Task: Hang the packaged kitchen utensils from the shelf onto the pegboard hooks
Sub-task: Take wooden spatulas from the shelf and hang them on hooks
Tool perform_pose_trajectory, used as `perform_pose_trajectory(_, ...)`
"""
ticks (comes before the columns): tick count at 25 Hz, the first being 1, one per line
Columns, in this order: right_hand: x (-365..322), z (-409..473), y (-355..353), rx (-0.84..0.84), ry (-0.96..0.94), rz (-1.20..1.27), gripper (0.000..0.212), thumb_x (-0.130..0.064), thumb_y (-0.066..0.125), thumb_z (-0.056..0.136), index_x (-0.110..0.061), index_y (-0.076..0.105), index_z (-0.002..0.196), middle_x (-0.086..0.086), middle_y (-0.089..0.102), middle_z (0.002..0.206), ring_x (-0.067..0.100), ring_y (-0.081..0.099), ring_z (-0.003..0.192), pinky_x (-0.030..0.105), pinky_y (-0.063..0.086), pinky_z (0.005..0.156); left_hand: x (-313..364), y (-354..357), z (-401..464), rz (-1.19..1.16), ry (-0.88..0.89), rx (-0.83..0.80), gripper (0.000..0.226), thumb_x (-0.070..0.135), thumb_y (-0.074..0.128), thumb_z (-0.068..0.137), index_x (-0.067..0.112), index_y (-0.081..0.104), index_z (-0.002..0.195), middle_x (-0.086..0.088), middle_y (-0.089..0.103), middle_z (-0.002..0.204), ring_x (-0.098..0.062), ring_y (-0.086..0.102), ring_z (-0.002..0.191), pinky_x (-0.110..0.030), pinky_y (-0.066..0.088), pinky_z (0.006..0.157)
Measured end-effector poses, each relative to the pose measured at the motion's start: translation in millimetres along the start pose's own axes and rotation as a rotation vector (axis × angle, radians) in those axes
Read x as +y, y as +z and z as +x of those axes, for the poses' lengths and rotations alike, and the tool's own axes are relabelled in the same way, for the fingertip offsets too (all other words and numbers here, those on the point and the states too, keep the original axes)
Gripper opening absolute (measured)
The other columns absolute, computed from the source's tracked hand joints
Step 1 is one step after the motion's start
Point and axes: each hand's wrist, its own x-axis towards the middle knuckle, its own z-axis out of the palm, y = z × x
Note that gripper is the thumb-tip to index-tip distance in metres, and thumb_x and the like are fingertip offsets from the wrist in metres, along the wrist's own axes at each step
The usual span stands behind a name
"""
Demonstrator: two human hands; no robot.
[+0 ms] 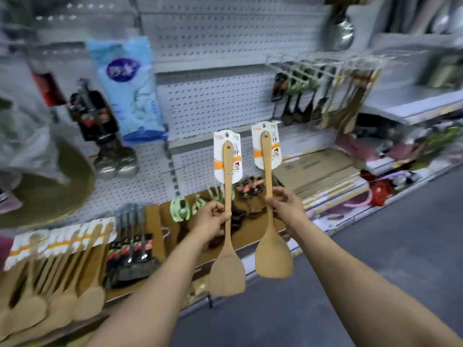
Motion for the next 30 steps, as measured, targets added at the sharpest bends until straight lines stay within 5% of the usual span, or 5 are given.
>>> perform_pose_trajectory(5, -60, 56, -115, 0.153, -0.103, 0.111, 0.008, -0.008, 0.069, 0.091, -0.012, 0.066, 0.098, 0.006, 0.063, 0.078, 0.020, 0.058, 0.067, 0.033, 0.051, 0.063, 86, 124, 28, 0.000, 0.129, -0.090, 0.016, 0.009, 0.066, 0.090, 0.016, 0.054, 0.082, -0.010, 0.060, 0.081, -0.020, 0.059, 0.070, -0.034, 0.055, 0.059)
perform_pose_trajectory(13, -126, 201, -285, 0.282, -0.263, 0.116, 0.008, -0.014, 0.070, 0.092, -0.007, 0.069, 0.095, 0.008, 0.065, 0.080, 0.021, 0.058, 0.075, 0.039, 0.054, 0.072, 189, 330, 144, -0.029, 0.283, -0.242, 0.012, 0.005, 0.064, 0.090, 0.011, 0.055, 0.086, -0.007, 0.051, 0.070, -0.016, 0.052, 0.057, -0.020, 0.049, 0.044)
perform_pose_trajectory(19, -179, 326, -387, 0.334, -0.262, 0.071, 0.011, -0.009, 0.071, 0.089, -0.015, 0.071, 0.098, 0.008, 0.068, 0.083, 0.020, 0.064, 0.074, 0.038, 0.056, 0.074, 255, 463, 248, -0.052, 0.294, -0.287, 0.017, 0.010, 0.069, 0.087, 0.018, 0.058, 0.076, -0.002, 0.058, 0.069, -0.025, 0.065, 0.075, -0.051, 0.059, 0.072)
perform_pose_trajectory(24, -191, 396, -450, 0.333, -0.236, 0.072, 0.016, -0.030, 0.070, 0.092, -0.015, 0.070, 0.086, -0.005, 0.061, 0.061, 0.017, 0.055, 0.061, 0.033, 0.048, 0.060, 286, 541, 292, -0.007, 0.289, -0.265, 0.015, 0.012, 0.069, 0.088, 0.017, 0.059, 0.078, 0.001, 0.056, 0.066, -0.019, 0.060, 0.069, -0.036, 0.057, 0.065)
perform_pose_trajectory(30, -207, 478, -515, 0.160, -0.217, 0.242, 0.004, -0.007, 0.061, 0.097, -0.006, 0.063, 0.094, 0.009, 0.060, 0.071, 0.010, 0.058, 0.047, 0.018, 0.046, 0.041, 305, 620, 336, 0.038, 0.294, -0.147, 0.007, 0.014, 0.068, 0.088, 0.012, 0.062, 0.086, -0.004, 0.061, 0.072, -0.017, 0.058, 0.067, -0.026, 0.052, 0.057)
